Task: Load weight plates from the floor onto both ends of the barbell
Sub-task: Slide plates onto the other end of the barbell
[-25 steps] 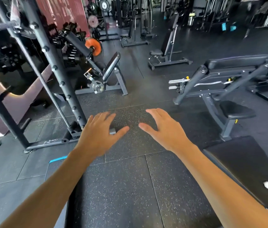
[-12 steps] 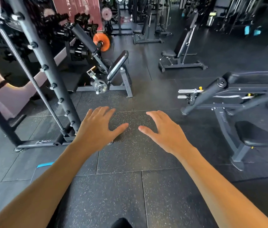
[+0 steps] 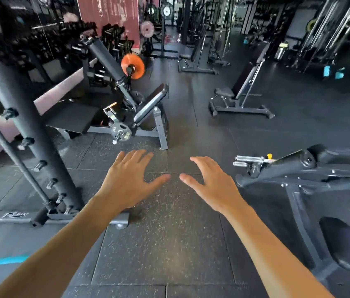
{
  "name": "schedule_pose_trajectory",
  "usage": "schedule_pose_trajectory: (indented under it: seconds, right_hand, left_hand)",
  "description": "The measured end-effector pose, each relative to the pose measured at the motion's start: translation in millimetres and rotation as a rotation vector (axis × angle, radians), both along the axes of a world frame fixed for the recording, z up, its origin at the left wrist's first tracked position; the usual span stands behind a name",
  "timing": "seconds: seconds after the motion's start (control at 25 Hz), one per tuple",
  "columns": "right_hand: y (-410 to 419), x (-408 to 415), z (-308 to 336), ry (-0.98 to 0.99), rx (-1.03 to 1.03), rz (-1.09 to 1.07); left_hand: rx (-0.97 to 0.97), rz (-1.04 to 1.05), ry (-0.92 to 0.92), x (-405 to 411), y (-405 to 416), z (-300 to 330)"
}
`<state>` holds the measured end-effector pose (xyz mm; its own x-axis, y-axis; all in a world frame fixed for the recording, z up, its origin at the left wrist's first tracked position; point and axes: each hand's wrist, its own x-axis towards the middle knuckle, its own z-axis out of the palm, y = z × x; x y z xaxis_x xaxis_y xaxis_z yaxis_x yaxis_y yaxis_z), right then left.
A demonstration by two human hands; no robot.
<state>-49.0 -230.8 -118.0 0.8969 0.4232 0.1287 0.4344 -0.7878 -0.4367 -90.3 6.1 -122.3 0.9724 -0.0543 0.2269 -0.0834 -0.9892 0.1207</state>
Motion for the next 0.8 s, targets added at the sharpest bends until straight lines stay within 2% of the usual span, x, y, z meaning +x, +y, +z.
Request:
schedule_pose_trajectory:
  seconds: [0.32, 0.48, 0.6, 0.8]
  right_hand:
    - [-17.0, 202.0, -1.4, -0.019, 0.023, 0.049]
    - [-29.0, 317.3, -9.6, -0.038, 0.042, 0.156]
    - [-38.6, 396.0, 3.0, -0.02, 0.07, 0.231]
    - [-18.9, 503.9, 19.7, -0.1, 0.063, 0.39]
  left_hand:
    - [0.023, 0.048, 0.057, 189.8, -23.0, -4.7]
    - [0.019, 0.149, 0.024, 282.8, -39.3, -14.8]
    - [0.019, 0.229, 0.037, 342.1, -56.0, -3.8]
    - [0.063, 0.356, -0.001, 425.7, -56.6, 24.2]
